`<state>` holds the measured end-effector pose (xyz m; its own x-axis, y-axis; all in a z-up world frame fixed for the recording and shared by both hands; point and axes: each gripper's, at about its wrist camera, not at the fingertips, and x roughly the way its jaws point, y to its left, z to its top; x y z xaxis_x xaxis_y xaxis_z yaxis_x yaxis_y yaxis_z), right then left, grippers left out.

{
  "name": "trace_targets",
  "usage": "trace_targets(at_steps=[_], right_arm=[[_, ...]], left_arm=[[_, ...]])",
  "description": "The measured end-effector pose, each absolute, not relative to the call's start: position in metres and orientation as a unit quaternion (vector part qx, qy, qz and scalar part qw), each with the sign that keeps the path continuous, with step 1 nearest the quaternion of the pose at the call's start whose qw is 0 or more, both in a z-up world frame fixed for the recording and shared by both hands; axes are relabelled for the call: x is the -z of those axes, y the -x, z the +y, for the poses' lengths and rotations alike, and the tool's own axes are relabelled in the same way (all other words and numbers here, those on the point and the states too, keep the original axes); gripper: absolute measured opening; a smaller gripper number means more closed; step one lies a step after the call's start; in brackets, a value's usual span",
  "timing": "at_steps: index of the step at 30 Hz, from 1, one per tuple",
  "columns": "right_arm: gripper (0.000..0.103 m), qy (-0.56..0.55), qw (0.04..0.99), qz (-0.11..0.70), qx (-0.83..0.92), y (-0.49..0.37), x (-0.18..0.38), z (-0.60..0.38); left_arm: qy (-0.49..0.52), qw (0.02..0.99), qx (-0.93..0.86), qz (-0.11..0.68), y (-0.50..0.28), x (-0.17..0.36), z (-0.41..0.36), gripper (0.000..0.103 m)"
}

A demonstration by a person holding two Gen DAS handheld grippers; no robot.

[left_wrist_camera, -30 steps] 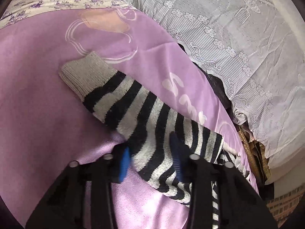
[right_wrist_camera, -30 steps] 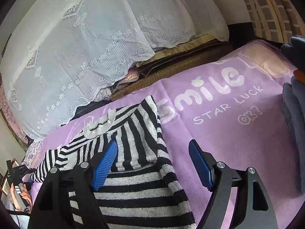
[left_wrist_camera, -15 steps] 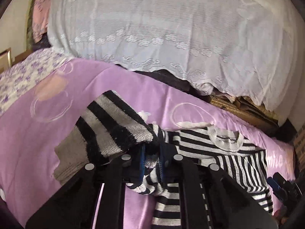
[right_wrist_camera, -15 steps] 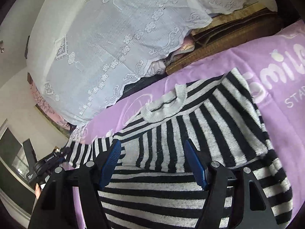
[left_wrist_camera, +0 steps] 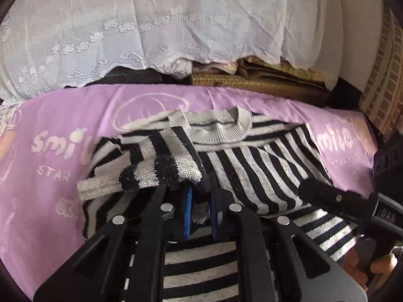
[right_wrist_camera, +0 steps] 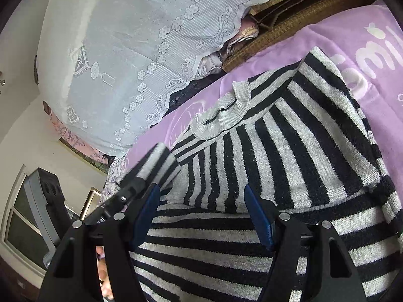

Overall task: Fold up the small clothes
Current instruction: 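Fold the held sleeve across the body with the left gripper and release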

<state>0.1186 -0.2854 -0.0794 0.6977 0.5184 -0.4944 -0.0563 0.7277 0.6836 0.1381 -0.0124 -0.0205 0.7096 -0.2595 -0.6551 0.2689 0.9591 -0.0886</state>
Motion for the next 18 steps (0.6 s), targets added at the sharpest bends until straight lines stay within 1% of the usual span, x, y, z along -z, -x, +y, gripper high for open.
trace_targets(at_steps=[5, 8, 9, 10, 12, 13, 14, 15, 18], right_arm=[[0.07, -0.322, 0.861, 0.358, -0.163, -0.122, 0.083, -0.284], [0.07, -0.306, 0.866, 0.362, -0.159, -0.123, 0.084, -0.28], [0.07, -0.299, 0.868, 0.364, -0.157, -0.124, 0.084, -0.278], [0.07, -0.291, 0.87, 0.366, -0.155, -0.124, 0.083, -0.276], [0.07, -0.272, 0.877, 0.366, -0.152, -0.123, 0.081, -0.271], [0.07, -0.263, 0.88, 0.365, -0.151, -0.122, 0.079, -0.269], [0.07, -0.252, 0.884, 0.364, -0.151, -0.121, 0.076, -0.266], [0.07, -0.24, 0.888, 0.362, -0.152, -0.12, 0.074, -0.261], [0.071, -0.197, 0.899, 0.359, -0.158, -0.114, 0.064, -0.245]], left_arm=[[-0.033, 0.905, 0.154, 0.396, -0.142, 0.06, -0.033, 0.012], [-0.027, 0.901, 0.16, 0.403, -0.143, 0.063, -0.031, 0.015], [-0.019, 0.901, 0.167, 0.401, -0.142, 0.062, -0.029, 0.02], [-0.01, 0.899, 0.175, 0.401, -0.14, 0.06, -0.026, 0.028], [0.01, 0.903, 0.178, 0.392, -0.131, 0.053, -0.017, 0.069], [0.013, 0.908, 0.172, 0.382, -0.125, 0.047, -0.012, 0.077], [0.014, 0.912, 0.167, 0.374, -0.118, 0.04, -0.007, 0.09], [0.015, 0.916, 0.164, 0.365, -0.109, 0.032, 0.0, 0.096], [0.011, 0.927, 0.146, 0.346, -0.09, 0.012, 0.029, 0.099]])
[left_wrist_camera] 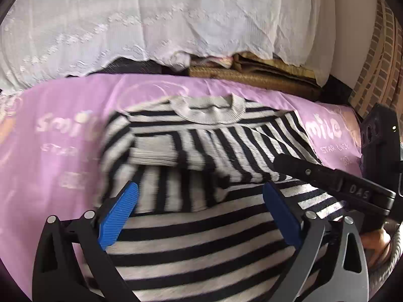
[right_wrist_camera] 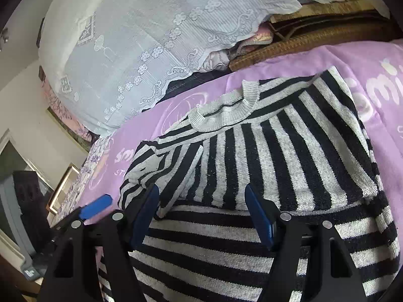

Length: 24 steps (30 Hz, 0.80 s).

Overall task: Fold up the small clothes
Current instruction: 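Fold the held sleeve across the body with the left gripper and release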

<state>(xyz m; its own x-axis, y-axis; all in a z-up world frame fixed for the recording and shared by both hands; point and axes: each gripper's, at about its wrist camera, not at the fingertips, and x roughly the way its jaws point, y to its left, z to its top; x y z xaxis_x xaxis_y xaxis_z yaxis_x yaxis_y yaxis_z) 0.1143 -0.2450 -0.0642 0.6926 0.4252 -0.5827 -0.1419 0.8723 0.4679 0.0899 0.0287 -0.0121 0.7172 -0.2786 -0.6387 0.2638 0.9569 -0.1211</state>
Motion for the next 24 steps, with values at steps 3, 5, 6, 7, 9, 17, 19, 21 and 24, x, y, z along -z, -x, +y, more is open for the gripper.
trace_targets(at_steps=[3, 5, 6, 7, 9, 17, 19, 21, 24], right_arm=[[0.076, -0.147, 0.909, 0.351, -0.167, -0.11, 0.054, -0.22], [0.077, -0.092, 0.918, 0.347, -0.167, -0.111, 0.046, -0.194], [0.077, -0.069, 0.92, 0.348, -0.167, -0.114, 0.043, -0.18], [0.078, -0.046, 0.92, 0.35, -0.171, -0.118, 0.041, -0.166], [0.078, -0.003, 0.917, 0.355, -0.181, -0.13, 0.038, -0.136], [0.073, 0.118, 0.9, 0.398, -0.134, -0.175, 0.063, -0.079], [0.067, 0.117, 0.897, 0.408, -0.122, -0.182, 0.068, -0.082], [0.041, 0.118, 0.897, 0.411, -0.108, -0.188, 0.073, -0.085], [0.019, 0.078, 0.912, 0.392, -0.097, -0.185, 0.064, -0.105]], left_arm=[[0.007, 0.941, 0.081, 0.329, -0.081, 0.002, 0.07, 0.099], [0.019, 0.943, 0.013, 0.332, -0.089, 0.006, 0.099, 0.099], [0.034, 0.939, -0.011, 0.343, -0.096, 0.011, 0.112, 0.099], [0.058, 0.931, -0.016, 0.361, -0.104, 0.019, 0.122, 0.099], [0.095, 0.911, 0.007, 0.401, -0.119, 0.041, 0.135, 0.099], [0.112, 0.881, -0.012, 0.46, -0.145, 0.077, 0.152, 0.099], [0.118, 0.878, -0.005, 0.464, -0.147, 0.079, 0.154, 0.099], [0.113, 0.879, -0.007, 0.462, -0.147, 0.079, 0.152, 0.099], [0.091, 0.882, -0.01, 0.462, -0.146, 0.079, 0.145, 0.099]])
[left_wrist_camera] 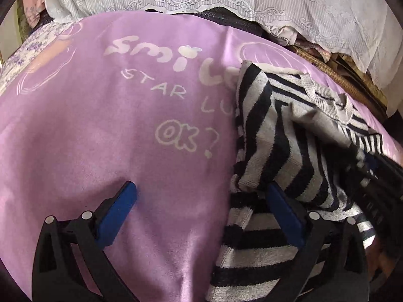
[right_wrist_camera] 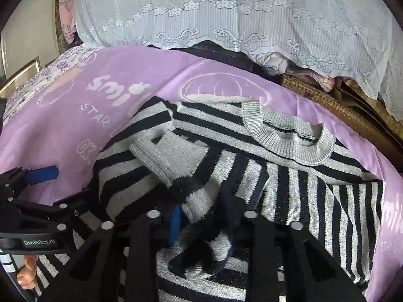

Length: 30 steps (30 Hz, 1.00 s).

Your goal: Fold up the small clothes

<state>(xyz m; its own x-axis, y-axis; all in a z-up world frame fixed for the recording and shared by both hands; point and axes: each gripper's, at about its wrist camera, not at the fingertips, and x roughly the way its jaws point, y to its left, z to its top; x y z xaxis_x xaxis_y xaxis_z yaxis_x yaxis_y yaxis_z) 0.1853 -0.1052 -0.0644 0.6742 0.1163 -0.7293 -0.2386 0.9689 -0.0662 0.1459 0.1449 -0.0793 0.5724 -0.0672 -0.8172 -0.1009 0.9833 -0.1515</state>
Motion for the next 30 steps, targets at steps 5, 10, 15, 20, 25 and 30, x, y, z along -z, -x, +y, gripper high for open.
trace_targets(at_steps=[5, 10, 15, 20, 25, 30], right_arm=[[0.017, -0.113, 0.92, 0.373, -0.045, -0.176, 0.058, -0.203], [0.024, -0.275, 0.865, 0.413, -0.074, -0.17, 0.101, -0.26], [0.01, -0.324, 0.87, 0.361, -0.092, -0.16, 0.091, -0.269], [0.01, -0.219, 0.931, 0.287, -0.06, -0.152, 0.051, -0.264], [0.013, -0.287, 0.873, 0.391, -0.045, -0.175, 0.109, -0.294], [0.028, -0.271, 0.902, 0.335, 0.029, -0.146, 0.079, -0.309]], left_arm=[[0.066, 0.881, -0.014, 0.469, -0.147, 0.081, 0.136, 0.099], [0.021, 0.884, -0.027, 0.466, -0.146, 0.081, 0.122, 0.099], [0.033, 0.883, -0.017, 0.467, -0.142, 0.078, 0.125, 0.098], [0.013, 0.887, -0.012, 0.462, -0.14, 0.077, 0.116, 0.098], [-0.002, 0.882, -0.016, 0.471, -0.143, 0.082, 0.11, 0.099], [0.007, 0.89, -0.016, 0.456, -0.138, 0.064, 0.113, 0.098]])
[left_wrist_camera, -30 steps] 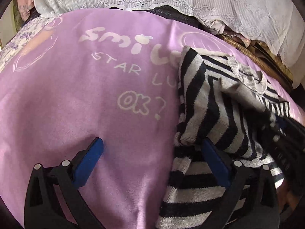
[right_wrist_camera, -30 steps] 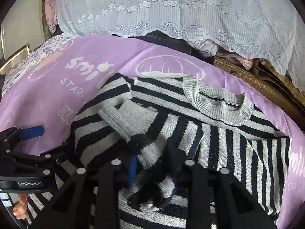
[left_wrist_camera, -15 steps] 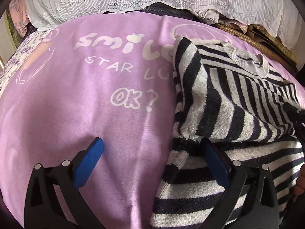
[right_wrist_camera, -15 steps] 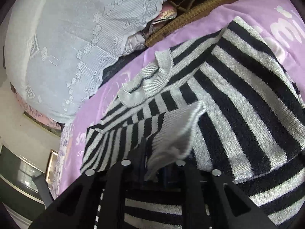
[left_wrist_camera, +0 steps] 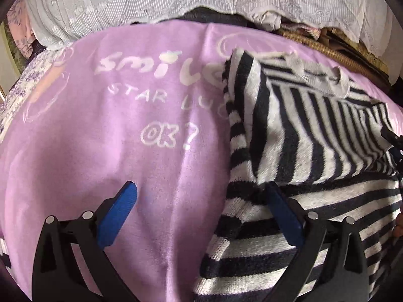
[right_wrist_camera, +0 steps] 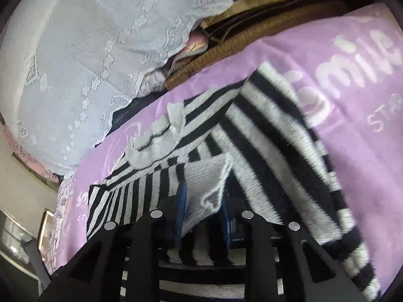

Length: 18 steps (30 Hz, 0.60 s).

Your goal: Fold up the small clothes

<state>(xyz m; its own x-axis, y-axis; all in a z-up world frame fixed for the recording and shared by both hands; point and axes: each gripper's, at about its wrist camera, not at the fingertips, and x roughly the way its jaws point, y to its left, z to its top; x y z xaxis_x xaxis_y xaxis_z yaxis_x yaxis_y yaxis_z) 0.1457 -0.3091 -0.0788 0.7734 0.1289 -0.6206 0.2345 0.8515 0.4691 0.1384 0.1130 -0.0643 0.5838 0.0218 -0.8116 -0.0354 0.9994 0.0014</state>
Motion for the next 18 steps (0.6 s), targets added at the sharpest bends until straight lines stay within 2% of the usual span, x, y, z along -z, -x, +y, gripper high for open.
trace_targets(at_steps=[3, 7, 10, 12, 14, 16, 18], right_arm=[[0.028, -0.246, 0.92, 0.306, 0.02, -0.142, 0.057, -0.307], [0.028, -0.204, 0.918, 0.339, -0.039, -0.169, 0.052, -0.284], [0.038, -0.204, 0.901, 0.381, -0.024, -0.19, 0.079, -0.284], [0.035, -0.22, 0.892, 0.395, -0.025, -0.197, 0.104, -0.291], [0.033, -0.24, 0.889, 0.389, -0.03, -0.194, 0.103, -0.298], [0.033, -0.235, 0.895, 0.377, -0.027, -0.19, 0.099, -0.296], [0.037, -0.216, 0.906, 0.363, -0.028, -0.176, 0.088, -0.288]], left_arm=[[0.01, 0.905, -0.005, 0.425, -0.14, 0.04, 0.103, 0.098], [-0.015, 0.907, 0.007, 0.42, -0.17, 0.026, 0.075, 0.098], [-0.022, 0.892, -0.019, 0.451, -0.208, 0.05, 0.064, 0.099], [0.004, 0.867, -0.019, 0.499, -0.232, 0.086, 0.07, 0.099], [0.051, 0.873, -0.008, 0.486, -0.233, 0.089, 0.082, 0.099], [0.032, 0.874, -0.01, 0.486, -0.232, 0.086, 0.079, 0.099], [0.027, 0.877, -0.016, 0.48, -0.222, 0.08, 0.077, 0.098]])
